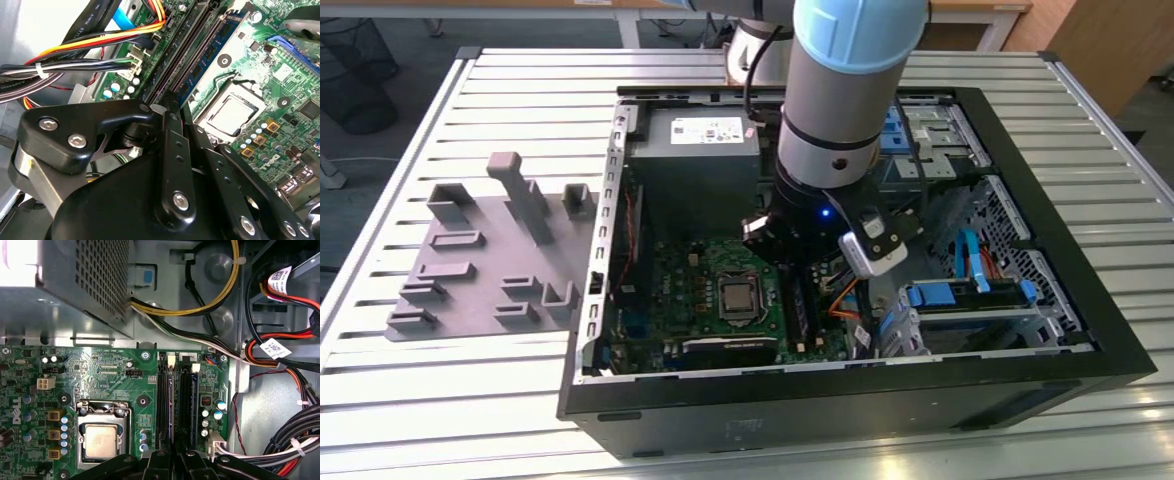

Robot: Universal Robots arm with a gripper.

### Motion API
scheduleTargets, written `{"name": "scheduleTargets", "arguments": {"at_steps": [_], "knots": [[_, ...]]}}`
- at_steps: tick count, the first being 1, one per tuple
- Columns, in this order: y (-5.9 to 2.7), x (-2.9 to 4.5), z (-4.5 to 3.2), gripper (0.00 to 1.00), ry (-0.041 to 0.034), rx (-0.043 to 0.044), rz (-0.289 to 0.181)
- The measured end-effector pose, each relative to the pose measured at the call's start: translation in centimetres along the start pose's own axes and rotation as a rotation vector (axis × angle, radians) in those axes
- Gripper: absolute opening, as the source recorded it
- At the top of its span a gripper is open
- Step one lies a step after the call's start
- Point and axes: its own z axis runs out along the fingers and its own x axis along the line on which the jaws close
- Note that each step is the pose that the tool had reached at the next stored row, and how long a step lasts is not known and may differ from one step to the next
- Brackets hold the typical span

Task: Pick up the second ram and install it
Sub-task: 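Insert the second ram into the second slot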

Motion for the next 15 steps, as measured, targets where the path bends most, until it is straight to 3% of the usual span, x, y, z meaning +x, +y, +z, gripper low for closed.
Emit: {"name": "scheduleTargets", "arguments": {"at_steps": [15], "knots": [[0.03, 0.04, 0.15, 0.14, 0.0001, -0.0001, 0.009]]}}
